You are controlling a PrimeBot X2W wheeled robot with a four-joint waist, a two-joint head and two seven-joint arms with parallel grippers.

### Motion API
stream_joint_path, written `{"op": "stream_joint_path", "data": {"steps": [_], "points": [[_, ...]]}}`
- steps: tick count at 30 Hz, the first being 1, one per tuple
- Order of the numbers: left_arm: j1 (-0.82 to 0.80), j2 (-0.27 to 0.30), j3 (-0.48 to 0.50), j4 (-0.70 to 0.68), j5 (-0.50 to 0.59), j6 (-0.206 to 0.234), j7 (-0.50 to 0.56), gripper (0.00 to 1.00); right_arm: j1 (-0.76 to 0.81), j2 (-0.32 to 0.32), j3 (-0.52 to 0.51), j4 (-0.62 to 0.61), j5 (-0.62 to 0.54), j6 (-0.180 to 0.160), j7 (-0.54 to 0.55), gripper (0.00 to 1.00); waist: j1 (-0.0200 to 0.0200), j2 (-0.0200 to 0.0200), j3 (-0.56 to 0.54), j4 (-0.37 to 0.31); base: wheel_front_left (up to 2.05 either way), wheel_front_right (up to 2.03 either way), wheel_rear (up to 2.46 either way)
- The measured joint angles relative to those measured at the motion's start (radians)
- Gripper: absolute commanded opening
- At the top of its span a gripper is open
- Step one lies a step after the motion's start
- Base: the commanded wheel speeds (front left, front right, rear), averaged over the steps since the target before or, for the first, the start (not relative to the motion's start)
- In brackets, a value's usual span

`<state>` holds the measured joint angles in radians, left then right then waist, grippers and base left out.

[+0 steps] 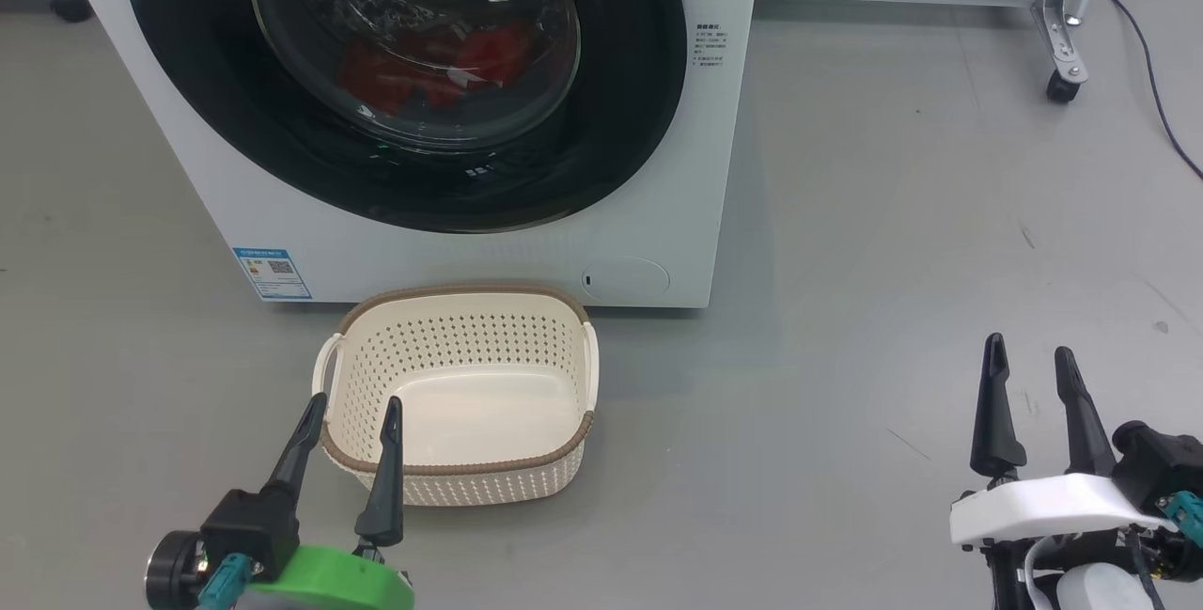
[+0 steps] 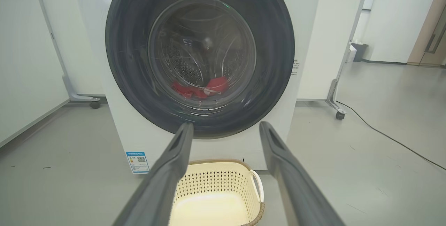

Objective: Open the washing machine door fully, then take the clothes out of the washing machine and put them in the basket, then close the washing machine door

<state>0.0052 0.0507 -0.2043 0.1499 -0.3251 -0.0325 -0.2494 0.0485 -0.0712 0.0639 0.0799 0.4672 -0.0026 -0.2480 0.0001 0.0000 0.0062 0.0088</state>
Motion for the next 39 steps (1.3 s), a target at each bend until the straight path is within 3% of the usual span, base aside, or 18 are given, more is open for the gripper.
{"op": "stream_joint_path", "data": {"steps": [39], "points": [[-0.001, -0.003, -0.007, 0.067, -0.011, 0.020, 0.000, 1.00, -0.005, 0.002, 0.044, 0.090, -0.024, -0.010, 0.005, 1.00, -0.0001, 0.0000, -0.001, -0.003, 0.00, 0.00, 0.00]]}}
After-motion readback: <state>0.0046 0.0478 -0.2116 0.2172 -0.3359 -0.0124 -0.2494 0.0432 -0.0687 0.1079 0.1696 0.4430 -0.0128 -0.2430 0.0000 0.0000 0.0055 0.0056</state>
